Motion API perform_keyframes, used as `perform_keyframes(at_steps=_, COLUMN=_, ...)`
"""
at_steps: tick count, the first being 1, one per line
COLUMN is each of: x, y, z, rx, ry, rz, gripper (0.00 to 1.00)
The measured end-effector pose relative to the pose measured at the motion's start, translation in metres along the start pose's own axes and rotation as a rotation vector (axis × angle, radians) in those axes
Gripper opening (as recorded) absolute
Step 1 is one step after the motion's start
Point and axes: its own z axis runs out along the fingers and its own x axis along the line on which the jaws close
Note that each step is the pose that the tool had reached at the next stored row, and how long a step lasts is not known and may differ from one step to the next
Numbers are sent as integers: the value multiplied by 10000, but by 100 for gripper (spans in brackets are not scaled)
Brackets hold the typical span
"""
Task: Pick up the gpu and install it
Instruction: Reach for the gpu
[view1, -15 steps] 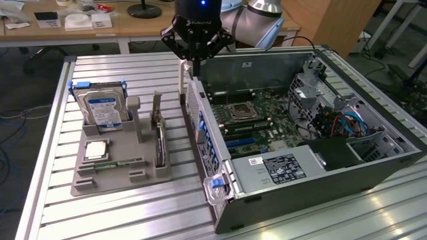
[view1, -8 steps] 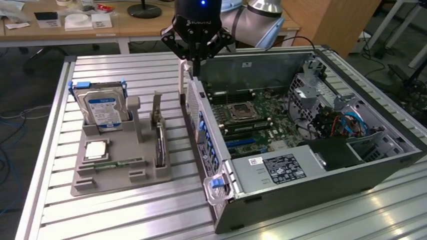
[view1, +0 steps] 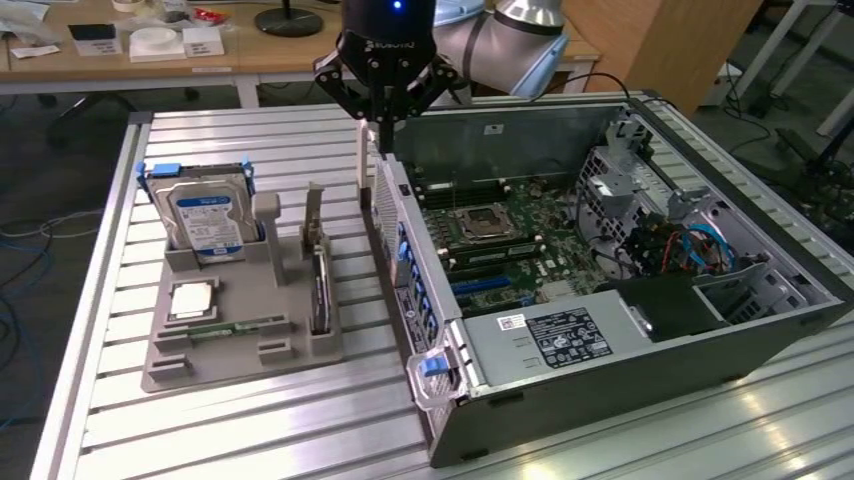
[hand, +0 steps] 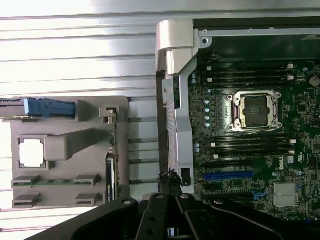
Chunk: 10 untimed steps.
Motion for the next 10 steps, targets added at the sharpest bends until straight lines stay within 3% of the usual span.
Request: perform_keyframes(at_steps=10, x=76, y=-6, z=-2, rx=0, ry=0, rz=-1, gripper=11)
